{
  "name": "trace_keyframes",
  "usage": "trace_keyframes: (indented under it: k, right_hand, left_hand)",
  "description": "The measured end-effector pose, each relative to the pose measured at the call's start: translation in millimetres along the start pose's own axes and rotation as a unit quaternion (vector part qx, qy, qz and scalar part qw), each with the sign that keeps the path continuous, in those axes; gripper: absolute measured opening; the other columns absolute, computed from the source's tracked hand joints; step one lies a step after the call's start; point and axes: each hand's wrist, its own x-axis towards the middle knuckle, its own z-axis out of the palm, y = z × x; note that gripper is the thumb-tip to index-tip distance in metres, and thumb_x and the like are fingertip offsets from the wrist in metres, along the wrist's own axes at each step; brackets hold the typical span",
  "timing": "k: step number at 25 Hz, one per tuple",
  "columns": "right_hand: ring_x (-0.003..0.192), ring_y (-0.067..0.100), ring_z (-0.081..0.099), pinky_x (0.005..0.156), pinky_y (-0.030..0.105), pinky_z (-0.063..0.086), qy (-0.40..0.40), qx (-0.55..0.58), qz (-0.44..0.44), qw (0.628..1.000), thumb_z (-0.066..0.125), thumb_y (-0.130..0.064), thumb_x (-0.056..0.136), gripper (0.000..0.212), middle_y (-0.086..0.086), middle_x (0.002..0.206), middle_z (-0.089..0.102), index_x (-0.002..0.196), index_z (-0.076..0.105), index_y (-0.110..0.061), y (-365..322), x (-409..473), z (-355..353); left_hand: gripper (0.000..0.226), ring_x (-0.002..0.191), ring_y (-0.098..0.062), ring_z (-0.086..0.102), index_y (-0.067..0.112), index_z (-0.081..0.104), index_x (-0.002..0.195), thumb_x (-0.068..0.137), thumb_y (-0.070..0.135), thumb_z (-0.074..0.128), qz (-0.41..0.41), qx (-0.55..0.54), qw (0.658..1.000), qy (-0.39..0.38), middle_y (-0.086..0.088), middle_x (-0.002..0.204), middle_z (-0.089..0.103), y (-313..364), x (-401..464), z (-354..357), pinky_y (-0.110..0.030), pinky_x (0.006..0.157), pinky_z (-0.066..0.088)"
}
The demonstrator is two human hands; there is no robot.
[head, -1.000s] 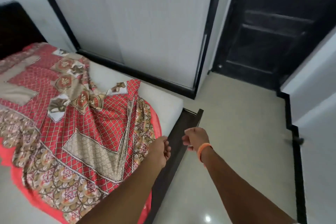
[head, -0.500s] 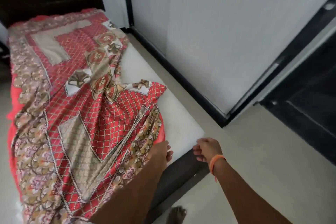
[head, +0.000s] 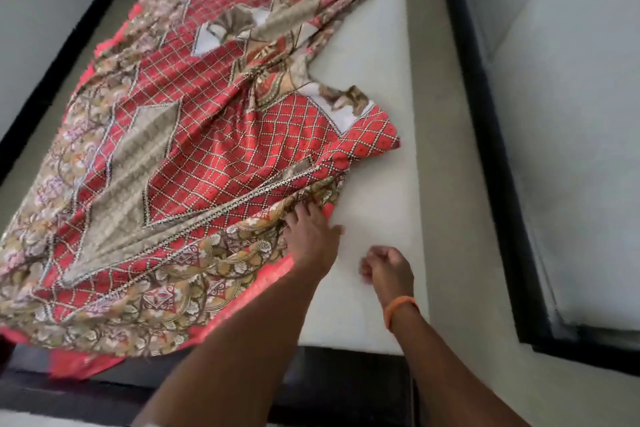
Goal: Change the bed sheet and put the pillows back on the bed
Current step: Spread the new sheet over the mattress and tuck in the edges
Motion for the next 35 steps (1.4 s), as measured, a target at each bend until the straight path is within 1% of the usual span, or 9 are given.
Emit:
trace_keyframes:
  k: [5, 11, 15, 19, 22, 24, 29, 32, 35]
  right_hand:
    - [0.052, 0.028, 0.065, 0.048, 0.035, 0.056, -0.047, 0.060, -0.025, 0.997, 0.065, -0.023, 0.091, 0.017, 0.017, 0.067, 0.068, 0.087, 0.057, -0.008, 3, 51, -1]
    - [0.100, 0.025, 0.066, 0.091, 0.041, 0.053, -0.053, 0.011, -0.053, 0.997, 0.072, -0.052, 0.081, 0.055, 0.013, 0.108, 0.071, 0.115, 0.068, -0.009, -11, 40, -1]
    - [0.117, 0.033, 0.061, 0.101, 0.052, 0.047, -0.227, 0.165, 0.051, 0.958, 0.070, -0.037, 0.084, 0.049, 0.012, 0.125, 0.066, 0.126, 0.064, -0.014, 0, 16, -24]
    - [0.071, 0.016, 0.066, 0.067, 0.031, 0.055, 0.008, 0.049, -0.054, 0.997, 0.081, -0.019, 0.076, 0.030, -0.002, 0.078, 0.071, 0.104, 0.074, -0.015, 53, -15, -70]
    - [0.064, 0.027, 0.061, 0.055, 0.038, 0.050, 0.170, -0.113, 0.006, 0.979, 0.076, -0.047, 0.079, 0.044, 0.014, 0.070, 0.067, 0.091, 0.074, -0.004, 122, -46, -138]
    - [0.080, 0.036, 0.067, 0.064, 0.039, 0.049, 0.175, -0.218, 0.057, 0.958, 0.067, -0.058, 0.083, 0.065, 0.025, 0.086, 0.071, 0.089, 0.072, 0.006, 162, -61, -164]
    - [0.108, 0.038, 0.063, 0.087, 0.040, 0.051, 0.117, -0.266, 0.165, 0.942, 0.066, -0.038, 0.088, 0.053, 0.025, 0.120, 0.065, 0.112, 0.065, 0.009, 167, -41, -159]
    - [0.092, 0.035, 0.067, 0.076, 0.035, 0.051, 0.114, -0.298, 0.139, 0.937, 0.069, -0.025, 0.082, 0.038, 0.021, 0.106, 0.070, 0.105, 0.069, 0.004, 152, -28, -153]
    - [0.073, 0.025, 0.064, 0.071, 0.036, 0.054, 0.066, -0.169, 0.055, 0.982, 0.070, -0.020, 0.074, 0.028, 0.016, 0.091, 0.072, 0.096, 0.070, -0.002, 130, -17, -138]
  left_hand:
    - [0.022, 0.095, -0.039, 0.061, 0.000, 0.060, 0.113, 0.098, 0.009, 0.046, 0.023, -0.076, 0.993, 0.090, -0.024, 0.105, 0.064, 4, 29, 30, -0.045, 0.075, 0.045]
    - [0.020, 0.055, -0.006, 0.045, 0.000, 0.061, 0.077, 0.093, 0.012, 0.063, 0.144, -0.245, 0.940, -0.187, -0.001, 0.064, 0.053, -27, -112, 63, -0.024, 0.053, 0.035]
    - [0.025, 0.064, -0.008, 0.046, 0.018, 0.058, 0.074, 0.093, 0.032, 0.066, 0.132, -0.202, 0.896, -0.372, 0.000, 0.069, 0.055, -71, -176, 64, -0.029, 0.062, 0.037]
    - [0.014, 0.087, -0.026, 0.062, 0.006, 0.062, 0.091, 0.095, 0.019, 0.055, 0.143, -0.099, 0.940, -0.294, -0.015, 0.094, 0.065, -87, -224, 84, -0.033, 0.070, 0.041]
    - [0.015, 0.105, -0.025, 0.061, 0.018, 0.061, 0.106, 0.094, 0.019, 0.054, 0.147, 0.031, 0.967, -0.207, -0.005, 0.111, 0.066, -84, -251, 105, -0.035, 0.080, 0.047]
    - [0.028, 0.116, -0.025, 0.056, 0.023, 0.059, 0.121, 0.093, 0.017, 0.056, 0.152, 0.068, 0.963, -0.210, -0.003, 0.125, 0.059, -83, -263, 121, -0.039, 0.089, 0.050]
    - [0.040, 0.131, -0.029, 0.043, 0.021, 0.044, 0.136, 0.097, 0.026, 0.046, 0.143, 0.129, 0.946, -0.260, -0.007, 0.137, 0.050, -94, -272, 140, -0.052, 0.113, 0.029]
    - [0.043, 0.133, -0.034, 0.043, 0.015, 0.042, 0.136, 0.100, 0.036, 0.036, 0.054, 0.108, 0.959, -0.256, -0.012, 0.139, 0.049, -101, -255, 134, -0.058, 0.114, 0.026]
    - [0.049, 0.132, -0.037, 0.042, 0.011, 0.043, 0.138, 0.098, 0.039, 0.037, 0.009, 0.107, 0.969, -0.223, -0.016, 0.143, 0.046, -119, -243, 131, -0.051, 0.111, 0.031]
